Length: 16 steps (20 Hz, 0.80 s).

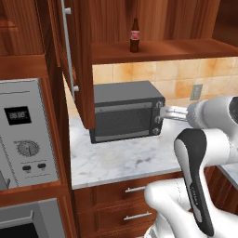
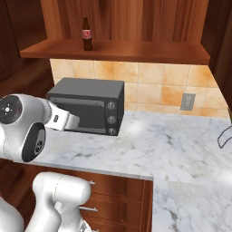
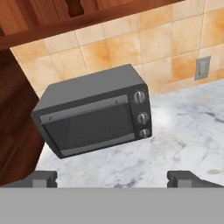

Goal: Pick the water bottle, water bottle, bottled drink from the counter and place them in the open cabinet.

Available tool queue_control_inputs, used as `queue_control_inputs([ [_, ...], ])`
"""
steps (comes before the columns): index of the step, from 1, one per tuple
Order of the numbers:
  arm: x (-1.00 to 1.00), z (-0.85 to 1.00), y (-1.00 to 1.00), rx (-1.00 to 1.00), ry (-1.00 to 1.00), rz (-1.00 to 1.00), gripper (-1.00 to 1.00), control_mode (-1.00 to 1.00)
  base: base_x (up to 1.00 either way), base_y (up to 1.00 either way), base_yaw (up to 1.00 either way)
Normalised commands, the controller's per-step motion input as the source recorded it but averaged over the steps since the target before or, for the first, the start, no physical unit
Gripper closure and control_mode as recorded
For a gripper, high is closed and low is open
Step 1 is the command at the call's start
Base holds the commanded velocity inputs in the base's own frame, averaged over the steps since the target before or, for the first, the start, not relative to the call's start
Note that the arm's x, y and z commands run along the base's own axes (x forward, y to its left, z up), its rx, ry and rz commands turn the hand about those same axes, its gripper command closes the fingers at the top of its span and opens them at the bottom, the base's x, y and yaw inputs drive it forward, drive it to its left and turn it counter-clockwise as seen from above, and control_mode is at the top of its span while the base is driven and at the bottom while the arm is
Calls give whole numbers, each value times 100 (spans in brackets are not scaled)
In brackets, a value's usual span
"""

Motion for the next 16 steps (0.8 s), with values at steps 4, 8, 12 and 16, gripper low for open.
queue_control_inputs([
  [4, -2, -22, 0, 0, 0, 2, -100, -100, 0, 0, 0],
  [8, 0, 0, 0, 0, 0, 0, -100, -100, 0, 0, 0],
  [12, 0, 0, 0, 0, 0, 0, -100, -100, 0, 0, 0],
  [16, 0, 0, 0, 0, 0, 0, -100, -100, 0, 0, 0],
])
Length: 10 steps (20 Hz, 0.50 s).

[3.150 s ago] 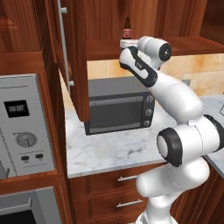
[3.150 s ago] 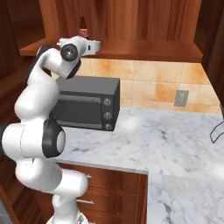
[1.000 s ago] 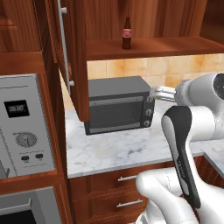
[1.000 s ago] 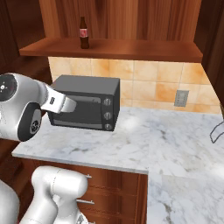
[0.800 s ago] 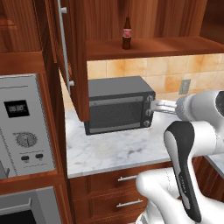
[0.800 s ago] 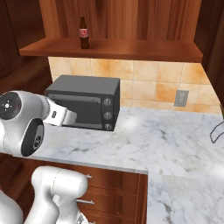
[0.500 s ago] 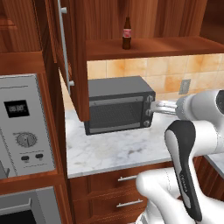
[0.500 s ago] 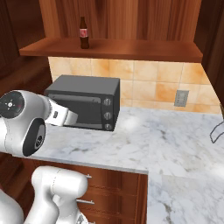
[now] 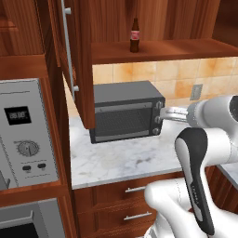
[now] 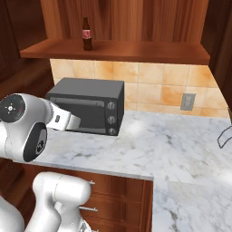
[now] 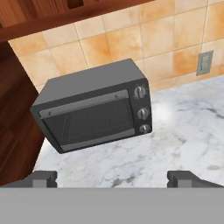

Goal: Pick the water bottle, water bottle, bottled drink from the counter and place them in the open cabinet.

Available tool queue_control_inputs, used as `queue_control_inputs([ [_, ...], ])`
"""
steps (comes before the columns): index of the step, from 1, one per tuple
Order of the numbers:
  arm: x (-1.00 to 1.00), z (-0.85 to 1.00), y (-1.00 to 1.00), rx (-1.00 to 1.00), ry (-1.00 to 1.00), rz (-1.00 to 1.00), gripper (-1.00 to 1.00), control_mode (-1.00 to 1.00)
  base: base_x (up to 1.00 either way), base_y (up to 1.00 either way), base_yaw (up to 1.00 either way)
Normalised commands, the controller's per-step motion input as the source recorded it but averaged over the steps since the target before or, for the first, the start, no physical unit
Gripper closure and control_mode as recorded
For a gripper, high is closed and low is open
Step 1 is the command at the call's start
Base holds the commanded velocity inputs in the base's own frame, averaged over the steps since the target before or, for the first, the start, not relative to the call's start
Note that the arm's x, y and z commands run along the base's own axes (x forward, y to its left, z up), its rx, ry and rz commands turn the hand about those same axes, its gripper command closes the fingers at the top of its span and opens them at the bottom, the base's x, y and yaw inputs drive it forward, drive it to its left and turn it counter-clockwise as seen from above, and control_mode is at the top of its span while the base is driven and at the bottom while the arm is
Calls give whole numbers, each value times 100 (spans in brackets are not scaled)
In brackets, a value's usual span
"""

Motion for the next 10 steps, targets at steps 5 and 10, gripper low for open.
queue_control_inputs([
  [5, 0, 0, 0, 0, 0, 0, -100, 100, -5, 0, 0],
  [10, 0, 0, 0, 0, 0, 0, -100, 100, -55, 0, 14],
])
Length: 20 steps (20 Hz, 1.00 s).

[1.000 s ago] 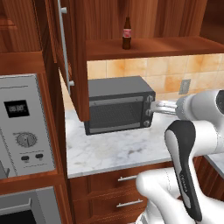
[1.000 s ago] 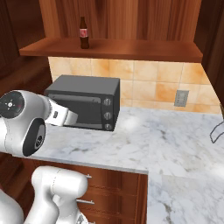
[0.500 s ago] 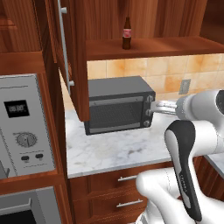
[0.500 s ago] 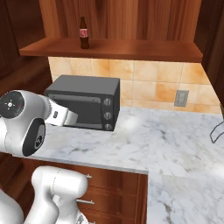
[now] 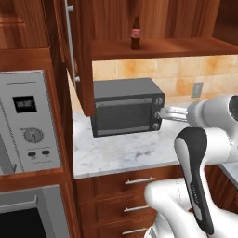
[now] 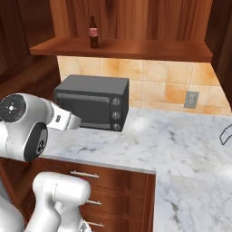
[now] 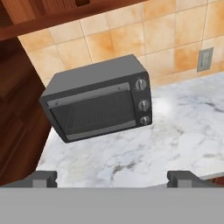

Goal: Pick the water bottle, water bottle, bottled drink from the counter and place them in the open cabinet.

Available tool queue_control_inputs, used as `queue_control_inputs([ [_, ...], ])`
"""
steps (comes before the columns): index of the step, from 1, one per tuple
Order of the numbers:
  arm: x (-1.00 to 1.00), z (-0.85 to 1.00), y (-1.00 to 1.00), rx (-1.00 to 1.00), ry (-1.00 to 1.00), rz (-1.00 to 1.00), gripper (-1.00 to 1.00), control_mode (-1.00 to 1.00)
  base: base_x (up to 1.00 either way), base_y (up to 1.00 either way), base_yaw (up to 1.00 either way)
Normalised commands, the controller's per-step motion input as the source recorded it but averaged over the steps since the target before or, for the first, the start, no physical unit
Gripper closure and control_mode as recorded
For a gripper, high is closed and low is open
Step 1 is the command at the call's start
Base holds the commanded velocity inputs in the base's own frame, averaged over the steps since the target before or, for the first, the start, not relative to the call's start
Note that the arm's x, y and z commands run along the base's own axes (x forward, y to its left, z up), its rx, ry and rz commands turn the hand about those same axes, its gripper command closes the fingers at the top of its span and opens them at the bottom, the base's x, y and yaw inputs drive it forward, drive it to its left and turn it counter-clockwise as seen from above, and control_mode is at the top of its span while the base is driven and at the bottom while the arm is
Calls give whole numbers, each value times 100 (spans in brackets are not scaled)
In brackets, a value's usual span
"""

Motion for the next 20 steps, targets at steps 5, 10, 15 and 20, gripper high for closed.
queue_control_inputs([
  [5, 0, 0, 0, 0, 0, 0, -100, 100, -69, 0, 7],
  [10, 0, 0, 0, 0, 0, 0, -100, 100, -70, 0, 1],
  [15, 0, 0, 0, 0, 0, 0, -100, 100, -75, 0, 1],
  [20, 0, 0, 0, 0, 0, 0, -100, 100, -64, 4, 0],
])
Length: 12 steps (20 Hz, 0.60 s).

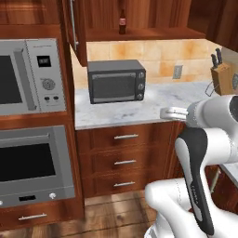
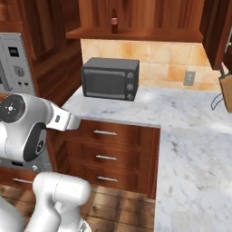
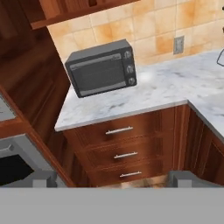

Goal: Pick the water bottle, water bottle, bottled drink from the counter and place them in the open cabinet.

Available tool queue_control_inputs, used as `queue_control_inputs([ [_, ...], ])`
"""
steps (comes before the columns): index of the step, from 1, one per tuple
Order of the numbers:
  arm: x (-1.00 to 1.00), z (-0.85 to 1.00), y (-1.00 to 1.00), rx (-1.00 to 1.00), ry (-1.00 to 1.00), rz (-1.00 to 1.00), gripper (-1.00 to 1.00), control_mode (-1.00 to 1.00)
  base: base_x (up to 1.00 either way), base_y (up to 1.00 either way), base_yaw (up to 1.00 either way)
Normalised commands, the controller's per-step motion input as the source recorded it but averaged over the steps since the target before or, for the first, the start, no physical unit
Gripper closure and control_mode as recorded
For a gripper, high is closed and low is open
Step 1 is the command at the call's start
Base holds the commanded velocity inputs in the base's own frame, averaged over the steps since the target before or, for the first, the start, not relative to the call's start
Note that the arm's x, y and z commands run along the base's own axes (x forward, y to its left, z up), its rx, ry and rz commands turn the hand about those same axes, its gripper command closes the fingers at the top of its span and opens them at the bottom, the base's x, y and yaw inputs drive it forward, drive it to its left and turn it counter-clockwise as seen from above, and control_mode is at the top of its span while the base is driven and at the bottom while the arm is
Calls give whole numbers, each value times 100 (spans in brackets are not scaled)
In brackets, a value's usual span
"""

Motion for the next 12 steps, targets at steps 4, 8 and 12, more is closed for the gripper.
queue_control_inputs([
  [4, 0, 0, 0, 0, 0, 0, -100, 100, -65, 32, -1],
  [8, 0, 0, 0, 0, 0, 0, -100, 100, -73, 32, 0],
  [12, 0, 0, 0, 0, 0, 0, -100, 100, -78, 17, 11],
])
